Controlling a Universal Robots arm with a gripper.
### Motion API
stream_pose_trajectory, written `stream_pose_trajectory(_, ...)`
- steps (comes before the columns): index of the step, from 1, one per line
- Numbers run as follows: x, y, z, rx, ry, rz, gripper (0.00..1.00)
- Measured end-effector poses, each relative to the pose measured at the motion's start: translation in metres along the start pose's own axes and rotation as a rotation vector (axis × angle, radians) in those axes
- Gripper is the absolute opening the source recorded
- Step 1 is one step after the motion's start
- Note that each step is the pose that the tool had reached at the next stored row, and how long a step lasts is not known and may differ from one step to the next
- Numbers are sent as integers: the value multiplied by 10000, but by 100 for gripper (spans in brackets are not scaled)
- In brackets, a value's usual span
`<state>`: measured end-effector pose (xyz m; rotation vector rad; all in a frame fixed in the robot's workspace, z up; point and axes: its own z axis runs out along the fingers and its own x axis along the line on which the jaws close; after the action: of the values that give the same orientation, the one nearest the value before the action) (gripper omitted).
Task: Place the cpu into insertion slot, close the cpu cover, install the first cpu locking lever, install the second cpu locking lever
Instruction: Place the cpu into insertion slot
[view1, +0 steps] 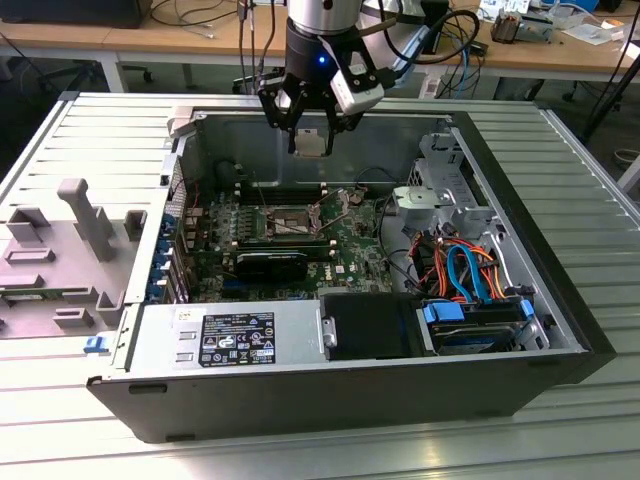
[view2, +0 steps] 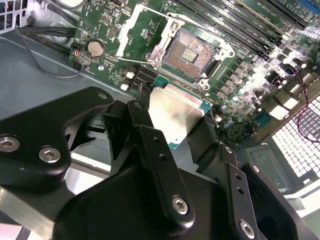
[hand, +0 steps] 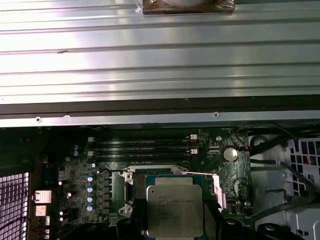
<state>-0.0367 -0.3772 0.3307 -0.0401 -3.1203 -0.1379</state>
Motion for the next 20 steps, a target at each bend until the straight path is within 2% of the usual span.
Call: stream_pose_trajectory(20,-2,-26,86,0,0,0,54)
